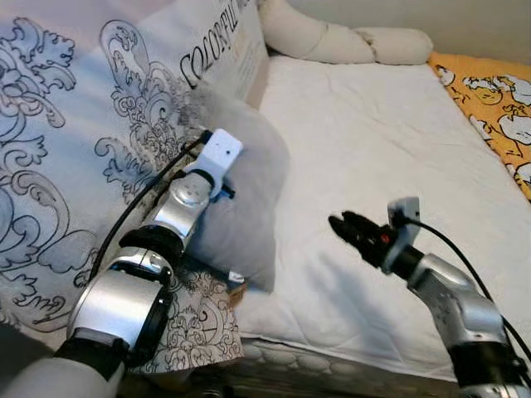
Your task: Clean up the room
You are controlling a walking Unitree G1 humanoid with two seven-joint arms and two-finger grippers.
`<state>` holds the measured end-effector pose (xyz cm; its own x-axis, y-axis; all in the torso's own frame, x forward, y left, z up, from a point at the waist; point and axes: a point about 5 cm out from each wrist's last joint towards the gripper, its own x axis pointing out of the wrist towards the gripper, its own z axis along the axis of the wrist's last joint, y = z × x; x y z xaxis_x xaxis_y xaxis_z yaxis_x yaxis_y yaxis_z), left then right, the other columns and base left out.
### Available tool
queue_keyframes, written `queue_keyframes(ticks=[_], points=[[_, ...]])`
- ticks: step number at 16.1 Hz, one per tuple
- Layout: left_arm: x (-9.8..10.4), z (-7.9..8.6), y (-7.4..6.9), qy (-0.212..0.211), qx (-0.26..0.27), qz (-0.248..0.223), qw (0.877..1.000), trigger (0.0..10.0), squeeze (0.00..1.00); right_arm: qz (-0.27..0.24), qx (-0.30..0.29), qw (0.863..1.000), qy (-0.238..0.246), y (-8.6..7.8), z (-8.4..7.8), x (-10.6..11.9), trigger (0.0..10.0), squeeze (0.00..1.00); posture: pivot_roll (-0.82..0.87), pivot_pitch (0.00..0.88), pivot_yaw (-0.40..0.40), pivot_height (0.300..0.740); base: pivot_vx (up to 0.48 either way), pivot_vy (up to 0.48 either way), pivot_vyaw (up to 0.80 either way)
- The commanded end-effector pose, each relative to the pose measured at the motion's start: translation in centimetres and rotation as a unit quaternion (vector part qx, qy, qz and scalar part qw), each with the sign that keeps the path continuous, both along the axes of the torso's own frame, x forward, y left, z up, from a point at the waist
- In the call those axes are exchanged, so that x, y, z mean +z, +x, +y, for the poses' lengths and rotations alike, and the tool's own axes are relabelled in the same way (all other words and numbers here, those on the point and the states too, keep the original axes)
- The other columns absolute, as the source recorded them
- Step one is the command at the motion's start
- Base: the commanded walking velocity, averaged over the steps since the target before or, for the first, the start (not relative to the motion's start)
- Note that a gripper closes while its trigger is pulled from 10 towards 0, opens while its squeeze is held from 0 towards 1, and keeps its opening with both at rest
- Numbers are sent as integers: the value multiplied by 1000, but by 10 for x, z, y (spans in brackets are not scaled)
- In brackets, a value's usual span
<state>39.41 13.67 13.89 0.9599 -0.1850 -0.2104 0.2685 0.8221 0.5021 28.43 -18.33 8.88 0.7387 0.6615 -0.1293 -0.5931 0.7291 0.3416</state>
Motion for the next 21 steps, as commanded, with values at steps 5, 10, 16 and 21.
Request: queue_keyframes(ticks=[5,10,16,21], points=[[0,0,-1,-22,-41,11,999,10000,1000,-4,45,999,-24,-3,6,5,10000,1000,23,0,2,740,0,0,0],[16,12,0,-117,-85,-7,990,10000,1000,-22,43,999,-21,-9,13,8,10000,1000,21,0,3,740,0,0,0],[27,9,-33,-299,-131,-66,943,10000,1000,-52,-100,994,-4,5,15,20,10000,1000,33,0,-15,740,0,0,0],[-1,18,-81,-242,-82,-50,965,10000,1000,-60,-197,978,19,1,28,19,10000,1000,77,0,-50,740,0,-449,0]])
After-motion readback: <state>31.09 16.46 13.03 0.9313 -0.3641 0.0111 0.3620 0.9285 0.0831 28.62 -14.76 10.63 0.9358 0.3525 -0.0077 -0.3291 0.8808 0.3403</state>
